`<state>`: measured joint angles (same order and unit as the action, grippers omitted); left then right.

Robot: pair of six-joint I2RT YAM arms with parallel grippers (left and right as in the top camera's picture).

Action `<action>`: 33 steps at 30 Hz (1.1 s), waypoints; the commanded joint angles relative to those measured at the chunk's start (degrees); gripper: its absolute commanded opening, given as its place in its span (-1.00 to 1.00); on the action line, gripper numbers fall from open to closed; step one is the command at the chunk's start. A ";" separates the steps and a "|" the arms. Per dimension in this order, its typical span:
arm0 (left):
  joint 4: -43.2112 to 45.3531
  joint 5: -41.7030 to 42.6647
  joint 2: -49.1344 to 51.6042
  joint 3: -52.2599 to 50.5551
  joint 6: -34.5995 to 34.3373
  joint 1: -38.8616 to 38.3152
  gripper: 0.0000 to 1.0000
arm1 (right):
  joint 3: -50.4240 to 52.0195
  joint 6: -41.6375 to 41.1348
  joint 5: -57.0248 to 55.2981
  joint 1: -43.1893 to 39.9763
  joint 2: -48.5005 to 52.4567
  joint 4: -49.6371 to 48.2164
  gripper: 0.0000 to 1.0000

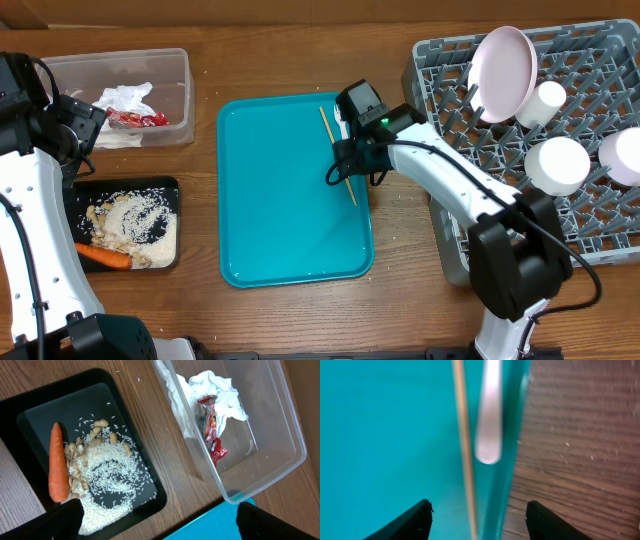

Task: Sort waste into correct bins and load items into the dishwasher rack
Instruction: 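Reach the right gripper left to the wooden chopstick on the teal tray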

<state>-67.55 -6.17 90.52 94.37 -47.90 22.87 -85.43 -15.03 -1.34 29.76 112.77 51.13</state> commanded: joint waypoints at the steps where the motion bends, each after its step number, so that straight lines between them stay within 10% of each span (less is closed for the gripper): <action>1: 0.09 -0.20 0.22 0.42 -0.52 -0.07 1.00 | 0.74 -2.71 -2.86 -0.09 2.05 0.02 0.11; 7: 0.09 -0.20 0.22 0.42 -0.55 -0.07 0.99 | 0.83 -2.84 -2.93 -0.22 4.46 -0.33 -0.41; 20: 0.09 -0.20 0.22 0.42 -0.55 -0.07 1.00 | 1.14 -2.82 -3.13 -0.26 7.80 -1.81 -0.43; 33: 0.09 -0.20 0.22 0.42 -0.55 -0.07 1.00 | 1.42 -3.23 -3.37 -3.52 7.80 -1.46 -0.92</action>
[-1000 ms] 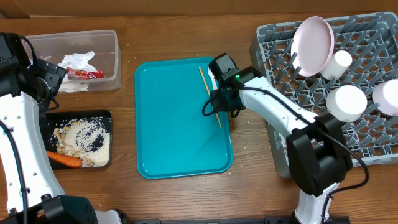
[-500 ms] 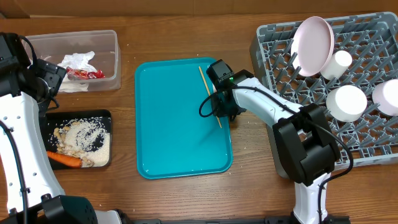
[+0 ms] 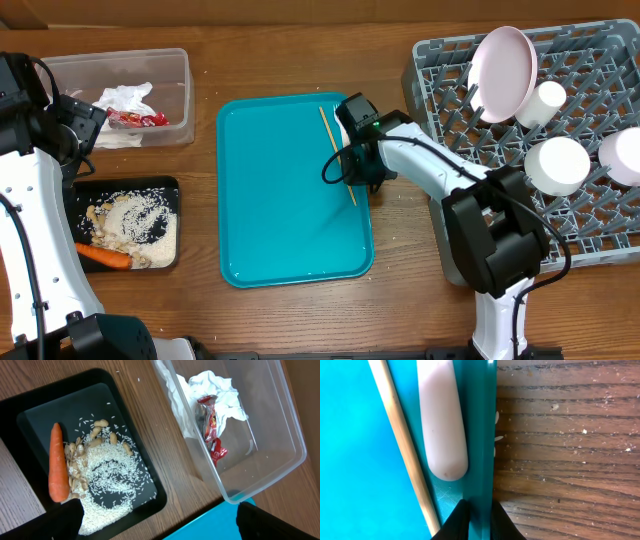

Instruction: Sort waste into correct bins and load items into the dishwasher rack

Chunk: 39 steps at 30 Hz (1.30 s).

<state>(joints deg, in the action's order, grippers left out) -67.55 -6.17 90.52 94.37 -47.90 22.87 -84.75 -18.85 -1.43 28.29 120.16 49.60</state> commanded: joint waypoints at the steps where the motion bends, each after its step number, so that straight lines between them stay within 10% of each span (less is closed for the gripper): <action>1: 0.09 -0.20 0.22 0.42 -0.55 -0.07 1.00 | 0.74 0.63 -3.26 -2.51 0.42 0.00 -0.92; 25: 0.09 -0.20 0.22 0.42 -0.52 -0.07 1.00 | 0.74 -7.13 -7.54 -4.52 0.42 2.03 -0.92; 39: 0.09 -0.20 0.22 0.42 -0.55 -0.07 1.00 | 0.74 5.64 -2.75 -4.70 0.42 -0.87 -0.92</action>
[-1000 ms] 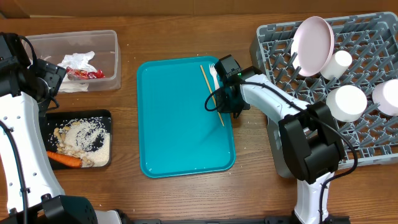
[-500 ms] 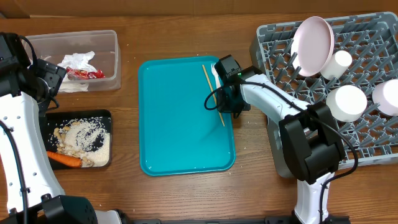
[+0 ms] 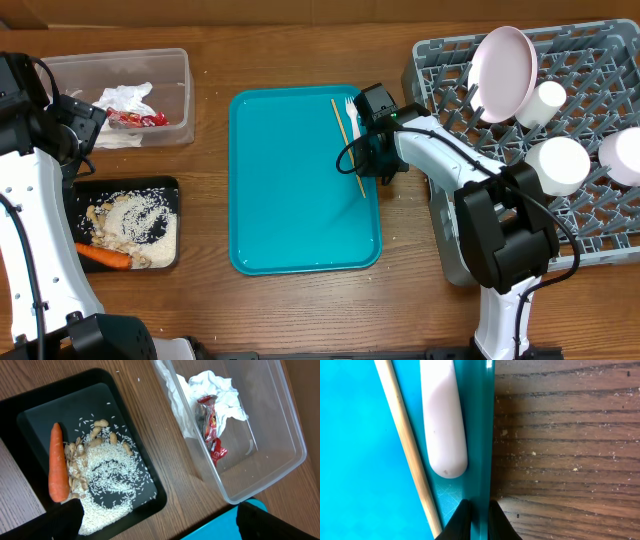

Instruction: Sort waste into correct bins and load items into the dishwasher rack

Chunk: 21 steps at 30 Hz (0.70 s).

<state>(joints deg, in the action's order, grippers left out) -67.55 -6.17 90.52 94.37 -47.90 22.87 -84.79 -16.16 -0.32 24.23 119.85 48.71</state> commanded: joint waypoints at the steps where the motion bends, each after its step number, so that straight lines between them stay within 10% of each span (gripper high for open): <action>1: 0.09 -0.20 0.22 0.42 -0.55 -0.07 1.00 | 0.79 2.93 -3.87 -0.63 0.72 -0.04 -0.92; 6: 0.09 -0.20 0.22 0.42 -0.55 -0.07 1.00 | 0.79 2.08 -3.87 -0.63 0.72 0.87 -0.91; 21: 0.09 -0.20 0.22 0.42 -0.55 -0.07 1.00 | -7.82 0.96 2.19 -0.63 -11.80 11.28 0.75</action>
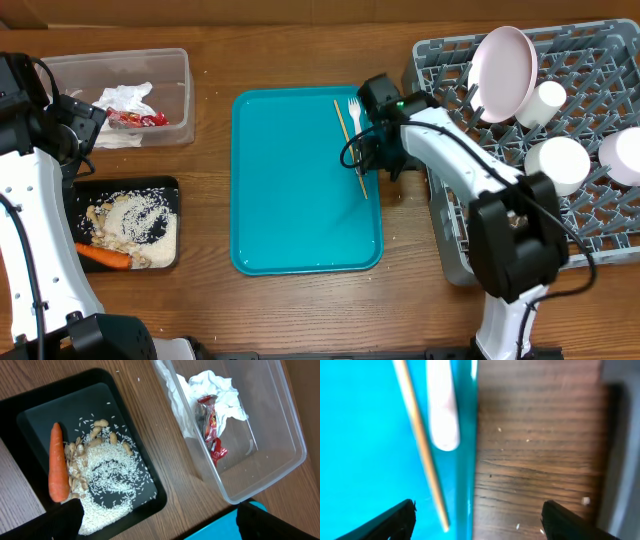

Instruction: Sort waste into correct bins and load items into the dishwasher rack

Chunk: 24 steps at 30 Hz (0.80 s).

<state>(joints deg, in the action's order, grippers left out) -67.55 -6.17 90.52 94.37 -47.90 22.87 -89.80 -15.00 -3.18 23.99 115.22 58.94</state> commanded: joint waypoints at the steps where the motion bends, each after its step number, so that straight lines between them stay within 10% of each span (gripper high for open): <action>1: 0.09 -0.20 0.22 0.42 -0.55 -0.07 1.00 | -2.91 -0.20 6.91 -0.39 -8.33 1.22 0.77; 9: 0.09 -0.20 0.22 0.42 -0.52 -0.07 1.00 | -2.91 -1.77 13.94 -0.39 -21.31 1.92 1.00; 16: 0.09 -0.20 0.22 0.42 -0.52 -0.07 0.99 | -2.91 -14.27 -8.59 -0.57 -32.63 11.76 1.00; 24: 0.09 -0.20 0.22 0.42 -0.55 -0.07 1.00 | -2.84 -14.84 -8.79 -0.61 -31.50 10.60 1.00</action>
<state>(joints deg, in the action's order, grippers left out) -67.53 -6.17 90.52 94.37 -47.88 22.87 -91.50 -28.77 -10.50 23.62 82.98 69.97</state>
